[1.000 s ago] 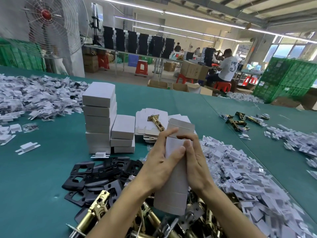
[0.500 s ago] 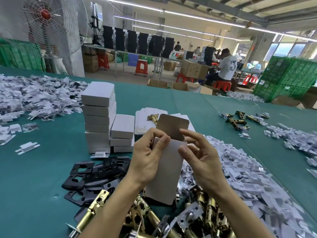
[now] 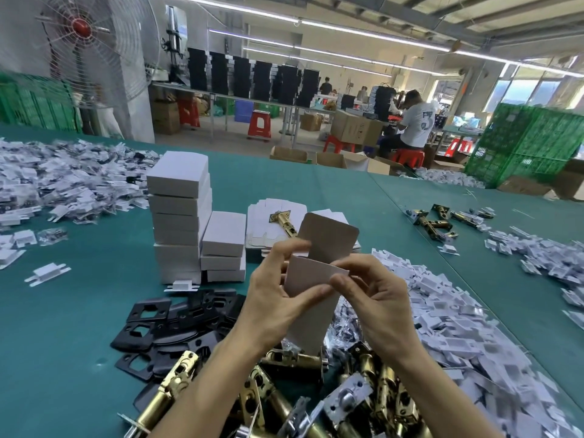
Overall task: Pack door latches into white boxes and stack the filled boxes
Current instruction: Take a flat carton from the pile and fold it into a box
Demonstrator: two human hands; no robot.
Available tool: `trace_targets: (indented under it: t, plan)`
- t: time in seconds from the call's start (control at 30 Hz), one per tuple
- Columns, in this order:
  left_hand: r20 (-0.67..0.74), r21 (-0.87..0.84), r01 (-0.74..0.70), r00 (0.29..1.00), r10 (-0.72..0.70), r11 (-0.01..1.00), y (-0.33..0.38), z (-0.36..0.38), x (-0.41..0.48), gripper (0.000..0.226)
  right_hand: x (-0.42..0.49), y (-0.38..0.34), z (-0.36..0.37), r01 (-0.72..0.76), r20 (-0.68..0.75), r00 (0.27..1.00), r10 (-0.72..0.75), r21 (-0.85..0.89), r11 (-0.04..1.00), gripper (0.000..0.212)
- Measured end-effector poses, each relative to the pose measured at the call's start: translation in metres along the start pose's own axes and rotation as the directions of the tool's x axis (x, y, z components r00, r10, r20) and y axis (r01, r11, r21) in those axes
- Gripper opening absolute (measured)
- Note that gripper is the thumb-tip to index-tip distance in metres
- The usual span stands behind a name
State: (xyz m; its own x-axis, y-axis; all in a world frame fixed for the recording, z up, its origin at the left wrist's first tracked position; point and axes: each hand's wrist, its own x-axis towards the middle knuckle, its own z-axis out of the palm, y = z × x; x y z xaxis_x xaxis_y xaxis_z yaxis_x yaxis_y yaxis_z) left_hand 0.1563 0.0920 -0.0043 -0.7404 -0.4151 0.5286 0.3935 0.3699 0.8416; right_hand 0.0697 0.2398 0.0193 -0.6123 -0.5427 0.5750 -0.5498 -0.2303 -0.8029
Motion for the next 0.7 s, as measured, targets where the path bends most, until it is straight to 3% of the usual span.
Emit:
trace_targets:
  t: [0.17, 0.3, 0.47, 0.63, 0.7]
  plan:
    - [-0.024, -0.032, -0.026, 0.999, 0.025, 0.999, 0.000, -0.001, 0.000, 0.040, 0.006, 0.001, -0.007, 0.019, 0.038, 0.999, -0.017, -0.048, 0.999, 0.022]
    - [0.026, -0.083, 0.058, 0.998, -0.056, 0.995, 0.000, -0.006, 0.002, 0.036, 0.010, 0.003, -0.013, -0.015, 0.107, 0.994, 0.029, -0.128, 0.992, 0.029]
    - [0.013, -0.088, 0.036, 0.999, -0.035, 0.995, -0.001, -0.007, 0.003, 0.032, 0.005, 0.004, -0.010, -0.024, 0.069, 0.997, 0.031, -0.112, 0.993, 0.034]
    - [-0.009, 0.020, -0.004, 1.000, 0.004, 1.000, -0.001, -0.002, 0.003, 0.030, 0.006, -0.002, -0.009, 0.006, 0.048, 0.999, 0.000, -0.129, 0.992, 0.029]
    - [-0.023, 0.141, -0.084, 0.996, 0.088, 0.986, -0.001, -0.001, 0.004, 0.041, 0.006, -0.004, -0.006, 0.016, 0.000, 1.000, -0.016, -0.142, 0.990, 0.019]
